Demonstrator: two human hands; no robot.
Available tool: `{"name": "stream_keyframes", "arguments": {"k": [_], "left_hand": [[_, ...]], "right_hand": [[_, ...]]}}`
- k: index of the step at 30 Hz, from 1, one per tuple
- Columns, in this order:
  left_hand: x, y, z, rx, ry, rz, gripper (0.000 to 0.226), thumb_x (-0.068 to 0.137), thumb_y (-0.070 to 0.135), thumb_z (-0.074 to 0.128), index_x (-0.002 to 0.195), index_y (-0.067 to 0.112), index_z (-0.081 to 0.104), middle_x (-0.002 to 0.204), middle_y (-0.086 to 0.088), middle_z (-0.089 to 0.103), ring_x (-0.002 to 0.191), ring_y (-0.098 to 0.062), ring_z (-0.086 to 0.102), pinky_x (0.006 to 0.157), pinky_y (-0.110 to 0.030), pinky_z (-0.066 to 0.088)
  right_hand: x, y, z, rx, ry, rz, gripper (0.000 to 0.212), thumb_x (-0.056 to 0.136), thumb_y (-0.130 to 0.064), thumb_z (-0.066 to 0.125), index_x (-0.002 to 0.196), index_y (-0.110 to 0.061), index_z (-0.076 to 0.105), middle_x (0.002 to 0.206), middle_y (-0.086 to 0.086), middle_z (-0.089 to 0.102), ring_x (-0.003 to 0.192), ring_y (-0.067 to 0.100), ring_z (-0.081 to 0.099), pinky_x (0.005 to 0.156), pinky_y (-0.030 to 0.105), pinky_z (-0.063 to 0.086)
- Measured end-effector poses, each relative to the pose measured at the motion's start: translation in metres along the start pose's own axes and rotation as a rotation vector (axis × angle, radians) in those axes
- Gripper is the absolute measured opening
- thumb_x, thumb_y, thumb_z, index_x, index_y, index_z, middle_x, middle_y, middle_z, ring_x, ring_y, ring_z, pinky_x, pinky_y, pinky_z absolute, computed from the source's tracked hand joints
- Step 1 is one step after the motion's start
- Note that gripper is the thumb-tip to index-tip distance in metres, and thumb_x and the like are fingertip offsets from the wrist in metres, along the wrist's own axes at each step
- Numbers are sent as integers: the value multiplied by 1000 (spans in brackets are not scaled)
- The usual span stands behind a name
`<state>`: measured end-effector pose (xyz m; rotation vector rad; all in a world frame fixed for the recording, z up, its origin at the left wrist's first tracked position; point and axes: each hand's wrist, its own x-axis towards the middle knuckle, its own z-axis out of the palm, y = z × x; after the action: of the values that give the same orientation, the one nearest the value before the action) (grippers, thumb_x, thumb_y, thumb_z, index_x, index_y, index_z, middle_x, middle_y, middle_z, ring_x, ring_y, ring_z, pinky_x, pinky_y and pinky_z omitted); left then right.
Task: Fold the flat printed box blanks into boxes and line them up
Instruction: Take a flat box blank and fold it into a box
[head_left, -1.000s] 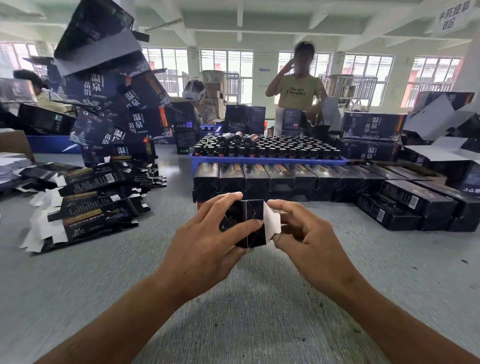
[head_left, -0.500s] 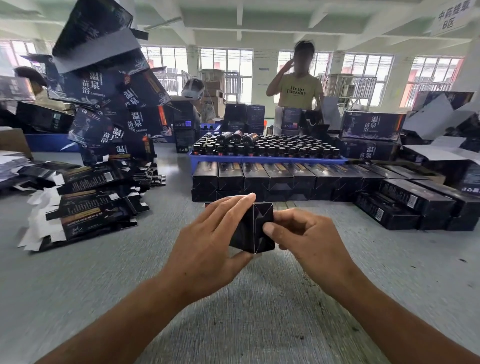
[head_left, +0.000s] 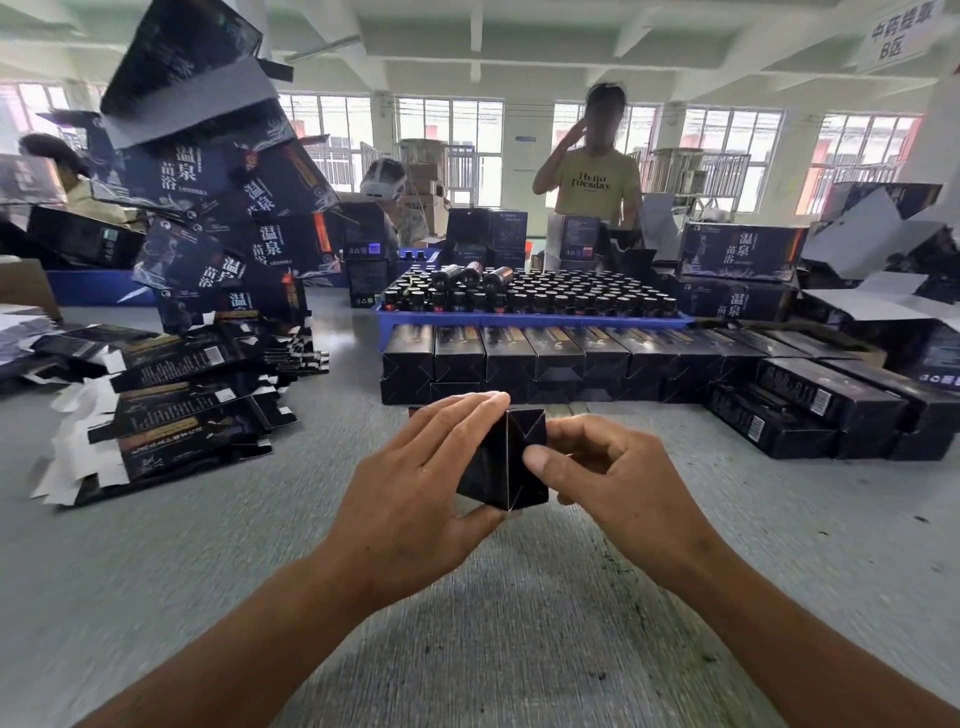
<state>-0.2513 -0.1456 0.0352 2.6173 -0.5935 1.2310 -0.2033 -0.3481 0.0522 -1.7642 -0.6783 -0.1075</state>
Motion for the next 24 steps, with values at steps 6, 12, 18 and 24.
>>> {"name": "stream_keyframes", "arguments": {"k": [6,12,18,24], "left_hand": [[-2,2,5,22,-126,155,83,85,32,65,156,18,26,163,3,29,153,-15,19,118,-42,34],[1,1,2,-121,95,-233,73,89,27,72,152,19,36,158,0,35,143,-5,31,112,-37,36],[8,-5,-7,-881,64,-729,81,80,52,65,153,29,35,125,7,67,111,-3,65,99,-38,54],[7,-7,-6,-936,80,-690,62,70,46,78,126,47,50,109,26,68,97,-4,70,73,-20,58]], "right_hand": [[-1,4,7,-87,-21,58,73,75,-60,75,140,-41,47,116,-10,66,99,6,70,82,27,60],[8,9,-3,173,4,161,55,64,-26,75,117,-30,60,96,-7,75,91,12,72,69,20,56],[5,15,5,34,-171,216,56,62,-21,84,114,-26,64,103,-13,75,94,8,73,82,28,55],[5,11,0,97,-108,144,43,83,-36,79,122,-34,62,114,-22,72,104,-3,68,77,15,55]]}}
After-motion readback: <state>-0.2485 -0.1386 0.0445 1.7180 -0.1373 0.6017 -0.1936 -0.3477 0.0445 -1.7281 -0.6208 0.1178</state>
